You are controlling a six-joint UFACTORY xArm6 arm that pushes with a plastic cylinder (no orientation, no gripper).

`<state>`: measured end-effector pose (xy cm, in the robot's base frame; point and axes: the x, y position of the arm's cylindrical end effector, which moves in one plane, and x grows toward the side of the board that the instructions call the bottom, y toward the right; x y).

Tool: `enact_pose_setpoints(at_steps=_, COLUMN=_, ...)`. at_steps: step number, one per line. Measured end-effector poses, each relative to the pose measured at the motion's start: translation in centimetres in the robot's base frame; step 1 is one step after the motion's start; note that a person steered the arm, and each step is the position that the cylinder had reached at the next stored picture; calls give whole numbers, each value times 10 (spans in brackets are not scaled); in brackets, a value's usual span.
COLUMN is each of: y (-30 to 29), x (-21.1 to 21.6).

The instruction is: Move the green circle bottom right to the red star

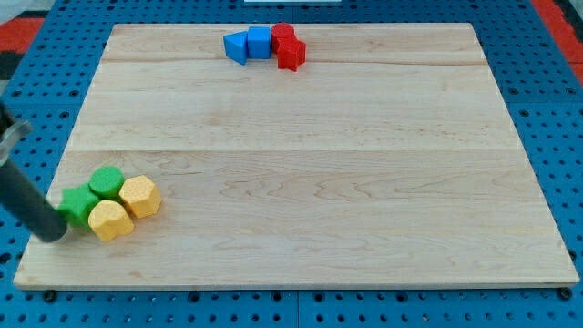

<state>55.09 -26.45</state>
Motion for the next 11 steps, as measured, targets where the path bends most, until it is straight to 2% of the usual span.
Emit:
enact_pose_setpoints(at_steps=1, y=26, x=-46)
enact_pose_setpoints(at_steps=2, y=64, x=-57)
enact_pose_setpoints(at_steps=3, y=76, x=-83)
enact_pose_setpoints(at_steps=4, y=59, x=-90)
enact_pose_setpoints(at_steps=5, y=84, x=-102)
enact_pose_setpoints(at_steps=6, y=156, x=-97)
enact_pose_setpoints(at_steps=7, y=165, x=-80)
enact_pose_setpoints(at_steps=8, y=241, x=-107)
enact_pose_setpoints(at_steps=10, y=227, x=-163)
enact_pose_setpoints(at_steps=11, y=259, x=-186)
